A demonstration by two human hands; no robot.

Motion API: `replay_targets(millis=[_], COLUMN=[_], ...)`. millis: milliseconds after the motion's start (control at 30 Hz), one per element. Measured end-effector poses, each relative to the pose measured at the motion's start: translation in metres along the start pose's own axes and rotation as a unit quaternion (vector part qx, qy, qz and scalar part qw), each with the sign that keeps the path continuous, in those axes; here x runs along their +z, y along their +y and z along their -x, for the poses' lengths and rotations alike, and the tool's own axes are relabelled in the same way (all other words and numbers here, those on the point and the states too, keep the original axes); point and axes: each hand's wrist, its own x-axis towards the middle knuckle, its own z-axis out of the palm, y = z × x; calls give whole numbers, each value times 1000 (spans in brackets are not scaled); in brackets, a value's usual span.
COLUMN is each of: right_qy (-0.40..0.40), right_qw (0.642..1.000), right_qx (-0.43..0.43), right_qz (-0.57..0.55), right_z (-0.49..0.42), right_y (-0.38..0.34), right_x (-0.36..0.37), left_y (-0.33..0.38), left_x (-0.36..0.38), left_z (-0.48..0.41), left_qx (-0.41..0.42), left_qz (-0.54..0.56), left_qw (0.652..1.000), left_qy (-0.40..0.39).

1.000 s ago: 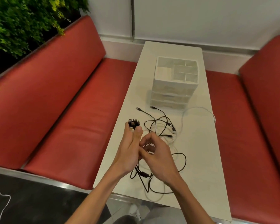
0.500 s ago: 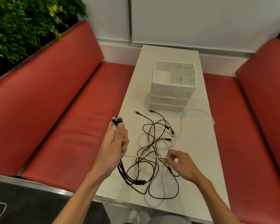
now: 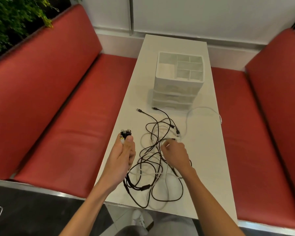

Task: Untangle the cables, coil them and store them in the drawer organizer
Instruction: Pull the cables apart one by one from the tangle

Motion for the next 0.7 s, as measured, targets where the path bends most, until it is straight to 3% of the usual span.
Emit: replay_targets(millis=[100,200,333,433,533,700], right_qy=[6,-64,-50,47,120,62], right_qw=[995,988,983,980,978,993], right_qx=[94,132,140,126,119,80], right_qz=[-41,-52,-111,-149,-118,-60], right_z=[-30,-44,-42,-31,-33,-41], right_y=[-16,-14,1,17,43,66], right_x=[20,43,60,51,40,29], left_y=[-9,-15,-18,-19,-20,-20], left_x=[2,3,3,3,4,8], left_z=[1,1,0,-4,-6,-10], left_qx=[-17,-25,-27,-28,-30,-44], left_qz=[4,-1,1,2,4,9], left_qw=[1000,1000,1000,1000,1000,999], left_qy=[4,6,8,8,4,-9])
